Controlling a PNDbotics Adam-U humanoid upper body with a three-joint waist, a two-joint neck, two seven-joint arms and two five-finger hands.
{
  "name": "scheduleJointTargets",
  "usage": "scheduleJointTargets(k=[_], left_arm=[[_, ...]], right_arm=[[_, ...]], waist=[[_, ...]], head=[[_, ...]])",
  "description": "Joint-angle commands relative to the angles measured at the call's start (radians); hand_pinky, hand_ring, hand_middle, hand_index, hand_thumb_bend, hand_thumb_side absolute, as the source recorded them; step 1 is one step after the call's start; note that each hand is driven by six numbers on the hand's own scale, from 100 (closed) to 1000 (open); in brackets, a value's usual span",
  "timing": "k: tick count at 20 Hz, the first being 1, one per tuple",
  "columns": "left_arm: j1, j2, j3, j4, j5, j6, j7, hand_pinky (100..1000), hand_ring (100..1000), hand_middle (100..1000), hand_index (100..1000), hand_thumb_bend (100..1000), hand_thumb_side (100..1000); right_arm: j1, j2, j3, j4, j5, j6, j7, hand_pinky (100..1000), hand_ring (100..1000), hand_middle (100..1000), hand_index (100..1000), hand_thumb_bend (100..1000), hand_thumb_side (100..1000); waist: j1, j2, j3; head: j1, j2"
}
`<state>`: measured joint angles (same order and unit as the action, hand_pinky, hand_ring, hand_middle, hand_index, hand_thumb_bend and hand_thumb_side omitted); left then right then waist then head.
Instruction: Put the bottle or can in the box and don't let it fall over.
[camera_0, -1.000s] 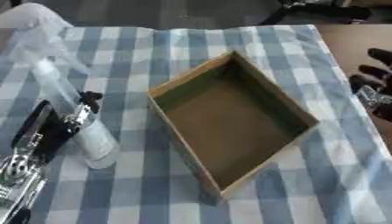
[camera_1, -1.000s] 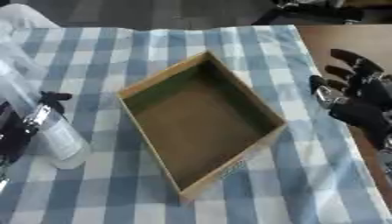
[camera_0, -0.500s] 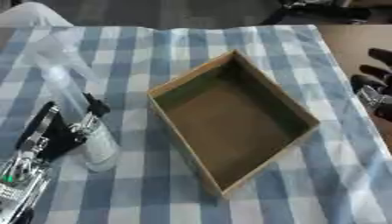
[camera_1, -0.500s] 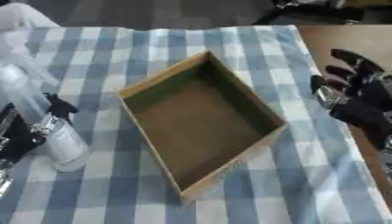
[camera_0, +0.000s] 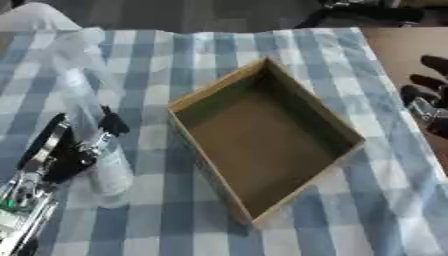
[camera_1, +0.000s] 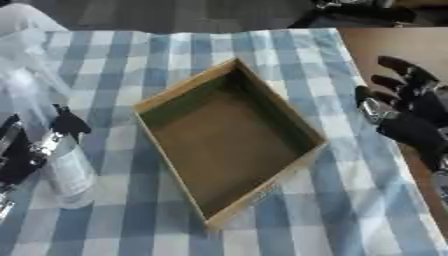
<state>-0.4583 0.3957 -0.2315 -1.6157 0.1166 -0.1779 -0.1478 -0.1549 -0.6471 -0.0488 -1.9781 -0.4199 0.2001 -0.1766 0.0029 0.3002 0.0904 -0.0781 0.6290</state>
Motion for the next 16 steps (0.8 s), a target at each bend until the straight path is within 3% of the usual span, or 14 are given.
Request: scheduleJointTargets(k=[1, 4, 7, 12, 16], left_arm=[[-0.012, 0.03, 0.007, -0.03, 0.01, -0.006, 0.002, 100, 539, 100, 100, 100, 531], [-0.013, 0.03, 0.01, -0.044, 0.008, -0.017, 0.004, 100, 536, 100, 100, 100, 574], [-0.013, 0.031, 0.013, -0.055, -0.001, -0.026, 0.007, 100, 534, 100, 100, 100, 558], [-0.013, 0.032, 0.019, -0.067, 0.004, -0.017, 0.036, 100, 561, 100, 100, 100, 672], [-0.014, 0.035, 0.023, -0.064, 0.007, 0.0, 0.088, 100, 564, 100, 100, 100, 672]], right_arm=[[-0.006, -0.021, -0.012, -0.022, -0.007, -0.003, 0.002, 940, 946, 1000, 887, 202, 130], [-0.006, -0.021, -0.012, -0.022, -0.007, -0.003, 0.002, 940, 945, 1000, 887, 202, 131], [-0.005, -0.021, -0.012, -0.022, -0.007, -0.003, 0.002, 939, 943, 1000, 887, 201, 132], [-0.004, -0.02, -0.013, -0.022, -0.006, -0.003, 0.001, 938, 943, 1000, 886, 199, 132], [-0.003, -0.02, -0.013, -0.022, -0.006, -0.002, 0.0, 938, 943, 1000, 886, 198, 133]], waist=[[0.0, -0.014, -0.001], [0.0, -0.015, -0.002], [0.0, -0.015, -0.002], [0.001, -0.015, -0.002], [0.002, -0.015, -0.003]], head=[[-0.002, -0.016], [-0.003, -0.016], [-0.003, -0.015], [-0.005, -0.014], [-0.005, -0.015]])
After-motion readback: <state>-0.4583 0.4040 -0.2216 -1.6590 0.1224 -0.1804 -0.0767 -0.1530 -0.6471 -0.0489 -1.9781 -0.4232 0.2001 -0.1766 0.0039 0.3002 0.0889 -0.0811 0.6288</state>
